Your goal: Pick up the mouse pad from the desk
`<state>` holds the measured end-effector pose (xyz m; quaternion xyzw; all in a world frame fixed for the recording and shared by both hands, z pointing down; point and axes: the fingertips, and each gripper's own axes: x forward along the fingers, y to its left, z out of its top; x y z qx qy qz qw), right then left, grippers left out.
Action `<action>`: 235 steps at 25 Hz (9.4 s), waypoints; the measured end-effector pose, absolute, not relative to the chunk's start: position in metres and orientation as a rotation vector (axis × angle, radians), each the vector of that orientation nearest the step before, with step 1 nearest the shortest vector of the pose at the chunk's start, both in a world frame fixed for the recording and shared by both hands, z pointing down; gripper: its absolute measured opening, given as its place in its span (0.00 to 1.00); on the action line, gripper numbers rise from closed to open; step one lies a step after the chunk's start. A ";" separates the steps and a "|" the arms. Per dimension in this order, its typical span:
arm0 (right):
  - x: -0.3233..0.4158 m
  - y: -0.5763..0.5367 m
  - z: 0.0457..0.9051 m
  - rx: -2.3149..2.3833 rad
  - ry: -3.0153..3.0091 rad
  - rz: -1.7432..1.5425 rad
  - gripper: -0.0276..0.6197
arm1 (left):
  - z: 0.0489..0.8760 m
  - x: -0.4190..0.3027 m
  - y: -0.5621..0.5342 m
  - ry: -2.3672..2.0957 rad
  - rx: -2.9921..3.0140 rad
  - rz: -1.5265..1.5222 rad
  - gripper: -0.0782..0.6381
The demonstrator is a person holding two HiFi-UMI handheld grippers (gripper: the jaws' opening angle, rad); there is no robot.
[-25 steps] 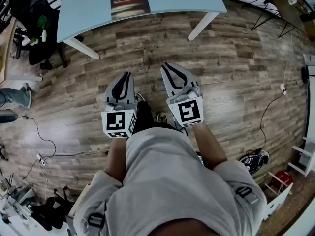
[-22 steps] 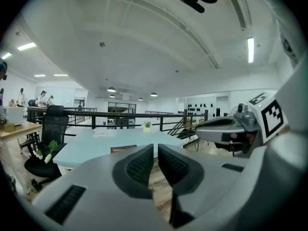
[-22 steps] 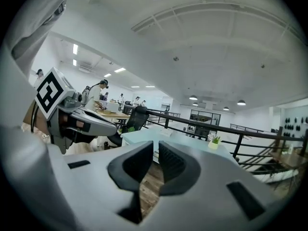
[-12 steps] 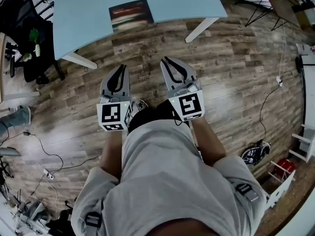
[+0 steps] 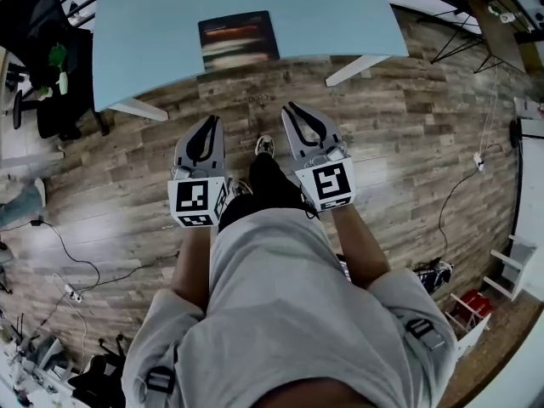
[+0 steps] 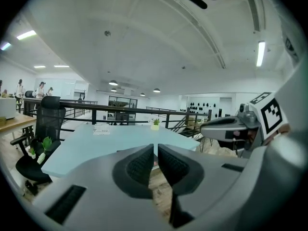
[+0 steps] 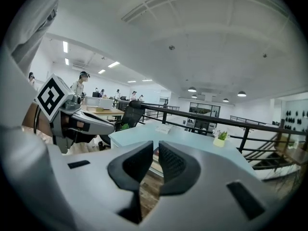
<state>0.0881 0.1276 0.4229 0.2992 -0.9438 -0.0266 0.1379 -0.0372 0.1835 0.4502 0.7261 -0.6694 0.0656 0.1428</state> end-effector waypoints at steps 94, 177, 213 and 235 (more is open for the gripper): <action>-0.009 -0.033 0.701 0.156 -2.155 -0.271 0.09 | 0.700 -0.094 0.008 -1.118 2.103 1.349 0.17; -0.126 -0.297 0.395 0.910 -2.742 0.062 0.07 | 0.392 -0.188 -0.273 -1.637 2.289 0.140 0.14; -0.108 -0.292 0.355 1.040 -2.784 -0.039 0.07 | 0.368 -0.168 -0.272 -1.617 2.384 0.058 0.14; -0.103 -0.292 0.355 1.063 -2.777 -0.028 0.07 | 0.370 -0.164 -0.274 -1.590 2.401 0.079 0.14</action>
